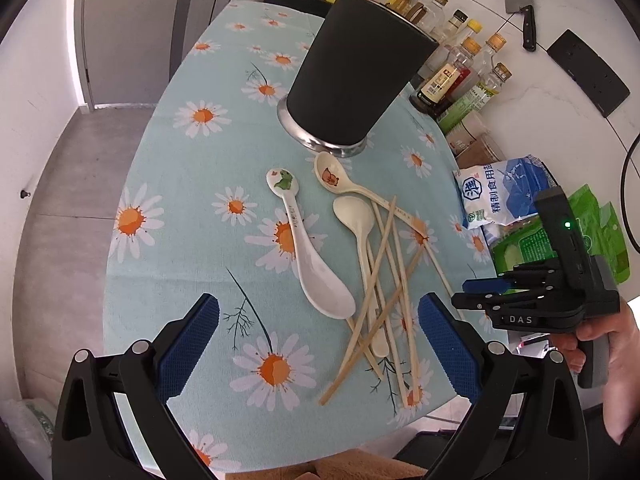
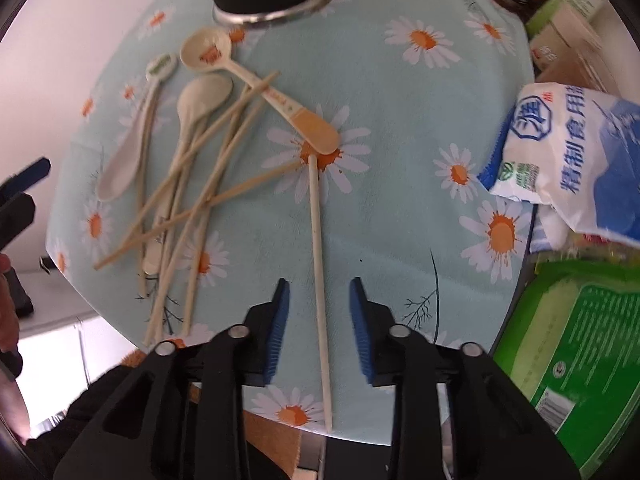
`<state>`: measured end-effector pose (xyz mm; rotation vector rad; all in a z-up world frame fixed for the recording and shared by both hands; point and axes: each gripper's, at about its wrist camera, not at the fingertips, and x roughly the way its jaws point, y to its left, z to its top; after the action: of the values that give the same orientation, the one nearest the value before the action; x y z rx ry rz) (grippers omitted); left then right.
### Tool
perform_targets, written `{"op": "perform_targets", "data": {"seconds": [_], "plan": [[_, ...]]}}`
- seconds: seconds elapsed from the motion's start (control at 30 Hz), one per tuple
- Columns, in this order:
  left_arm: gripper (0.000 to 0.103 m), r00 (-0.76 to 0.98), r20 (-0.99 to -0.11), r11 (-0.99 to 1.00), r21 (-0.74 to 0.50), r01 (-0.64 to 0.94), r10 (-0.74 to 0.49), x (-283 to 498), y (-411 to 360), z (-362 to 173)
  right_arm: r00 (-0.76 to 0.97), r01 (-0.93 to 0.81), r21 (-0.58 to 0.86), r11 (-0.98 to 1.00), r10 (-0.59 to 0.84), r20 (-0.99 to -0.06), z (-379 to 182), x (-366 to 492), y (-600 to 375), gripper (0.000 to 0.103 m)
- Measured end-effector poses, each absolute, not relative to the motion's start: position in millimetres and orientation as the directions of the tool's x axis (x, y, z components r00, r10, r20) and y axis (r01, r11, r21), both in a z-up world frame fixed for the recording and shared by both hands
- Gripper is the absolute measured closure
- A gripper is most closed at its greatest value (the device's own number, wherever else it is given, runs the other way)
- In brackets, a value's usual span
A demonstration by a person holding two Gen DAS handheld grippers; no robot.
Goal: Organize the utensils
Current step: 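Grasp a wooden chopstick with the right tool while the left tool grasps the white ceramic spoon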
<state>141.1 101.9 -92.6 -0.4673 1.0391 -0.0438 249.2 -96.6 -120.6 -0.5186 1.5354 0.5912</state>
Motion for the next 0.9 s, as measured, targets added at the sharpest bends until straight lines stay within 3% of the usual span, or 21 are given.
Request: {"op": "perform_targets", "data": {"seconds": [0.2,0.3,0.53,0.77,0.9], "plan": [[0.007,0.499,-0.816,0.893,-0.419,-0.165,-0.291,152.9,113.0,-104.3,-0.064,-0.685,0.001,0.728,-0.060,-0.996,-137.9,246.8,-82.2,0.094],[0.007,0.487,-0.815,0.887,-0.435,-0.155,-0.315,160.8,119.4,-109.6,-0.080,-0.687,-0.002,0.727,-0.078,-0.994,-140.6,247.0,-75.8,0.097],[0.007,0.458,-0.820,0.882,-0.449,-0.140,-0.344,179.6,129.6,-119.3,-0.129,-0.631,0.044,0.774,-0.048,-0.990,-133.6,267.5,-82.4,0.098],[0.007,0.402,-0.831,0.876,-0.466,-0.126,-0.384,200.5,128.2,-126.8,-0.103,-0.558,0.118,0.822,0.073,-0.992,-104.3,270.5,-107.0,0.097],[0.016,0.360,-0.836,0.860,-0.488,-0.146,-0.414,212.8,128.3,-135.2,-0.085,-0.535,0.173,0.827,0.151,-0.985,-86.9,272.3,-114.1,0.097]]}}
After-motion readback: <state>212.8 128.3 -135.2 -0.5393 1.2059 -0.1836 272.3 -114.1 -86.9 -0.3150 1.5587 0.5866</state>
